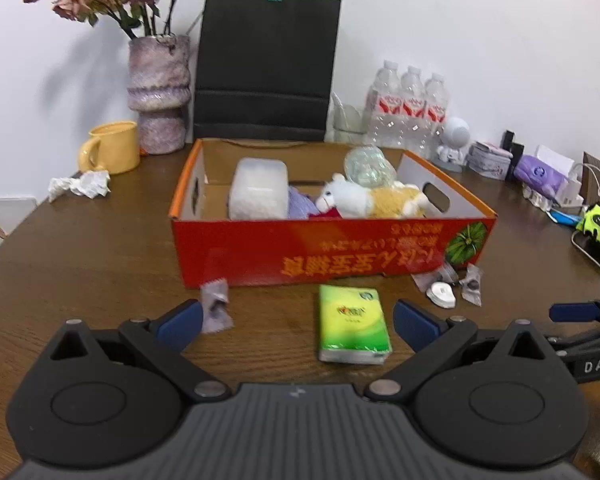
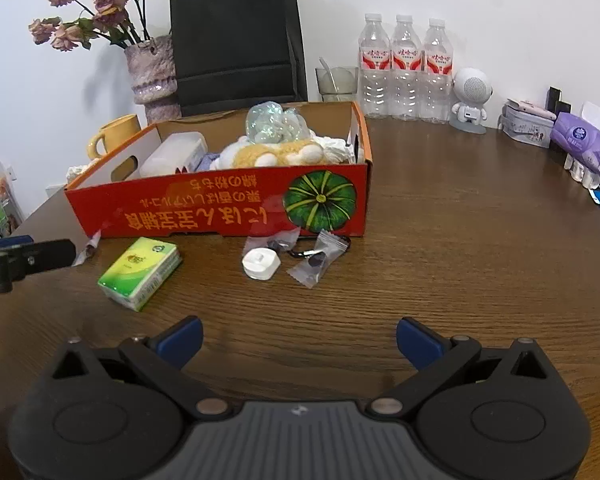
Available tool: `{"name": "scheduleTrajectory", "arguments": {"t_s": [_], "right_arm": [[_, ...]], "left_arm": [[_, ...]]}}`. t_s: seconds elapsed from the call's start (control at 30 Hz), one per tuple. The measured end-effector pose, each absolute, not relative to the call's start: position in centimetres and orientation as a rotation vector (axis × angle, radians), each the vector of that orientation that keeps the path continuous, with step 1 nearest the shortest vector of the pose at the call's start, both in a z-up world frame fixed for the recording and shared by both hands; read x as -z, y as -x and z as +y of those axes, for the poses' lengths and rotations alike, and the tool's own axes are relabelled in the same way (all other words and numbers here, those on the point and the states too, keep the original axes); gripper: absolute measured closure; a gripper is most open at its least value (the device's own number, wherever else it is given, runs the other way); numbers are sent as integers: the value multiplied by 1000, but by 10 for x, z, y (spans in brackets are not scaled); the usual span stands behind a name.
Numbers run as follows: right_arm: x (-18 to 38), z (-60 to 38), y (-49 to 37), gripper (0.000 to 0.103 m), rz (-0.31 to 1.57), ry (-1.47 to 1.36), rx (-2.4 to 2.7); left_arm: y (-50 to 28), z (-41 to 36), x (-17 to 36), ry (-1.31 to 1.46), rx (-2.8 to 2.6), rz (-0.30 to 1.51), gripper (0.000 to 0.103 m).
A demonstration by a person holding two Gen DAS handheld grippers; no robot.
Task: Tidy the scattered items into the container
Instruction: 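Withdraw both tools and move the left tool to the green tissue pack, then grasp the green tissue pack with the left tool while the right tool grasps a clear packet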
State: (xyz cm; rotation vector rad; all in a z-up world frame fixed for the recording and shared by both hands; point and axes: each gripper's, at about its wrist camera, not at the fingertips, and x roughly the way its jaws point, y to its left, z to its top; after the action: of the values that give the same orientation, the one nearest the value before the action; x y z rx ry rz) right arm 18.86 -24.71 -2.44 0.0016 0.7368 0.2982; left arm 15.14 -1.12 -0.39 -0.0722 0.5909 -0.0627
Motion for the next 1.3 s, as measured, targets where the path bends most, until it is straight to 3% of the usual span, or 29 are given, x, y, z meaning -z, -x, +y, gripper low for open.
{"name": "scheduleTrajectory", "arguments": {"t_s": [0.23, 0.3, 0.43, 0.6, 0.7, 0.8, 0.87, 0.97, 1.3], "right_arm": [[28, -252, -199, 1, 729, -3, -290], [28, -254, -204, 11, 725, -1, -288], [26, -255, -216, 16, 717, -1, -283], [28, -254, -238, 41, 733, -50, -276], [33, -252, -250, 60, 748, -81, -267], [39, -248, -257, 68, 748, -80, -259], [40, -245, -257, 72, 735, -56, -260], [42, -242, -253, 91, 720, -24, -281], [41, -239, -239, 102, 683, -11, -311]], "left_arm": [[-167, -32, 16, 43, 104, 636, 0], [-173, -37, 21, 38, 107, 651, 0], [-185, -44, 30, 36, 119, 688, 0], [-194, -51, 36, -2, 98, 701, 1], [-198, -50, 38, 6, 105, 706, 10], [-202, -51, 40, 10, 106, 721, 23], [-203, -52, 42, 6, 107, 719, 36], [-203, -56, 42, -21, 108, 701, 56], [-196, -54, 41, 3, 153, 684, 57]]}}
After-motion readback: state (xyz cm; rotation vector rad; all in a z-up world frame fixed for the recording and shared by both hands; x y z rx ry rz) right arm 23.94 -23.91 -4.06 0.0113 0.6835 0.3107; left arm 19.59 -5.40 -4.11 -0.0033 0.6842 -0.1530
